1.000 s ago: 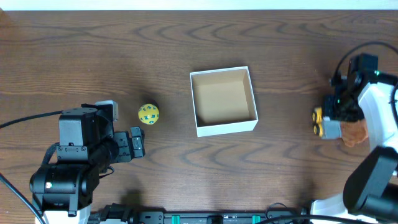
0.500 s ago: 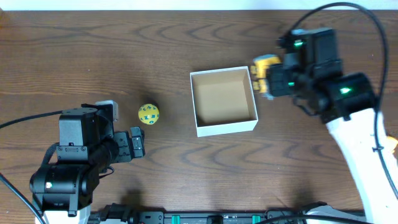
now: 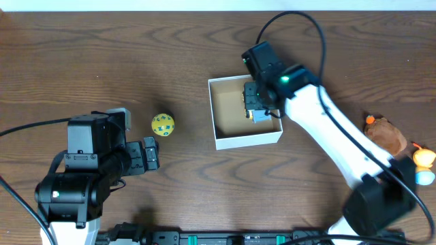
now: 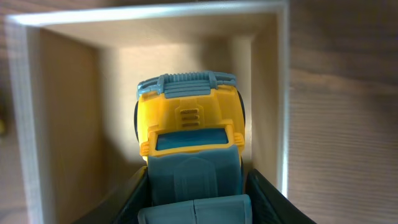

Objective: Pack container
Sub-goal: 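Carry the truck into the white box and release it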

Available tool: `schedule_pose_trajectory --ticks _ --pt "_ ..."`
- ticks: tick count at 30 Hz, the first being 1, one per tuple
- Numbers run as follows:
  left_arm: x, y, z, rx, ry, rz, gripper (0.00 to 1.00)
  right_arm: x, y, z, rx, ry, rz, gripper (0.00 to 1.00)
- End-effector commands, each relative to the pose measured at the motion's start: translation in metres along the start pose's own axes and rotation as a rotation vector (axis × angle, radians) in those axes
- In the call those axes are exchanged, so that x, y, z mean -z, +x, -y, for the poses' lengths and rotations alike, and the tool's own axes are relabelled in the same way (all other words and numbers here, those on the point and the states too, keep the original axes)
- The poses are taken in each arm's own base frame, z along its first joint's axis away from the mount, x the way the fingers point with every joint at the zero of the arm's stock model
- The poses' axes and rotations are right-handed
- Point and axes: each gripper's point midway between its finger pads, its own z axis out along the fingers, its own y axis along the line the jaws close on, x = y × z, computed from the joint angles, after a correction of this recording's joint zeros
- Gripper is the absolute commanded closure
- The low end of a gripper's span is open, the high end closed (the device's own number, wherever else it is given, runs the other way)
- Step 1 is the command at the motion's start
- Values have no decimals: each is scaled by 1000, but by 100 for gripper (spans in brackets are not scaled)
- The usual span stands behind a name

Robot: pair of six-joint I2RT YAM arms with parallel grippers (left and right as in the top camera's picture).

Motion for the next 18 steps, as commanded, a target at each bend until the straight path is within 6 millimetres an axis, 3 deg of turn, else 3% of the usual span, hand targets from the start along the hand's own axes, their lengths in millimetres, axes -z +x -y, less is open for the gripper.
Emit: schedule_pose_trajectory --ticks 1,6,9,12,15,18 --pt "1 -4 0 12 -4 3 2 -23 -3 12 -47 61 -17 99" --pt "-2 -3 -1 15 -8 -14 2 -44 -6 20 -68 84 -35 98" --pt "-4 -3 -1 16 -9 -23 2 -46 -10 23 -78 82 -26 91" --pt "-6 -3 -1 17 -11 -31 2 -46 -12 22 -68 74 -20 65" --pt "-7 -3 -1 18 -12 -37 2 -47 -6 9 20 7 -51 27" --pt "-7 -3 -1 18 -12 -36 2 -46 -5 3 57 -9 -50 22"
